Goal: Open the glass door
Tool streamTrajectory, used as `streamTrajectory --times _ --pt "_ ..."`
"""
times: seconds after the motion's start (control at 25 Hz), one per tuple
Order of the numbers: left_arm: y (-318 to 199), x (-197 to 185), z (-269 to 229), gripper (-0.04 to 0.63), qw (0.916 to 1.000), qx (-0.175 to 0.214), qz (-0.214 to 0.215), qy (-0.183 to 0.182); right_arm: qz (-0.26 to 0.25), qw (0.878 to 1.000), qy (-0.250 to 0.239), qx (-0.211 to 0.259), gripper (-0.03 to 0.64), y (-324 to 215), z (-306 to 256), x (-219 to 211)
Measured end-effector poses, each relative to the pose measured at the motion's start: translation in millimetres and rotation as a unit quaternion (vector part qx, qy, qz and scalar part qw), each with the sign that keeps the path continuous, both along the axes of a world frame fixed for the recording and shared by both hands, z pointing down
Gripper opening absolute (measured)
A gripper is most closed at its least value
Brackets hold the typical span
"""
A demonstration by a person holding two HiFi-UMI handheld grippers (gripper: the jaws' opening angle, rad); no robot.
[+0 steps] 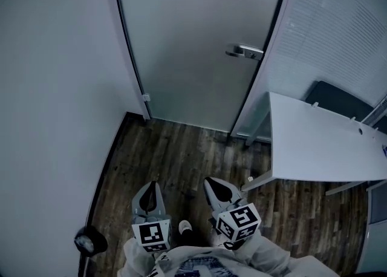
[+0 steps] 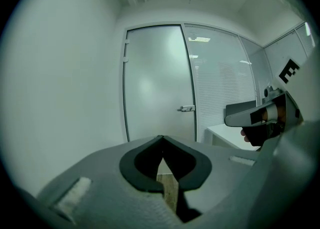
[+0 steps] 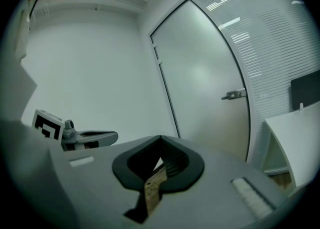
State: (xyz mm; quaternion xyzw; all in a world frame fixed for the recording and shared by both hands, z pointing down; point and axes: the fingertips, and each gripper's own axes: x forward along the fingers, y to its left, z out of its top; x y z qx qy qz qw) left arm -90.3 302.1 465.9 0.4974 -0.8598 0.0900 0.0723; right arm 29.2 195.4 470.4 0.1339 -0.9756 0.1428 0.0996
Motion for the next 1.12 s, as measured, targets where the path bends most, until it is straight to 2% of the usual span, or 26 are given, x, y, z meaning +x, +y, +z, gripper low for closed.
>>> streamTrajectory --times 0.16,0.36,0.48,0.68,0.92,1.12 --pt "-9.3 -37.1 6.6 0.002 1.0000 -0.003 0.004 0.005 0.000 1.000 0.008 -0.009 0.006 -7.8 8.5 -42.5" --pt "-20.5 -81.2 2.0 0.002 0.9999 0.000 0.015 -0.003 0.008 1.000 0.003 0.024 0.006 -18.5 -2.5 -81.9" --pt "-30.1 -102.0 -1.4 0.002 0.9999 0.007 0.013 0.003 0.015 1.000 0.005 0.026 0.006 -28.0 -4.6 -95.7" --pt "-51.6 -111.4 10.5 0.002 0.9995 0.006 0.023 0.018 0.035 0.999 0.019 0.023 0.006 -51.7 3.5 -100.5" --pt "-85.9 -115.2 25.3 0.002 0.9990 -0.007 0.042 0.014 0.050 0.999 0.015 0.005 0.006 -91.4 18.0 -113.6" --pt "-131.5 -145.7 29.2 0.002 0.9991 -0.020 0.037 0.008 0.046 0.999 0.004 -0.001 0.006 -138.9 19.1 -142.9"
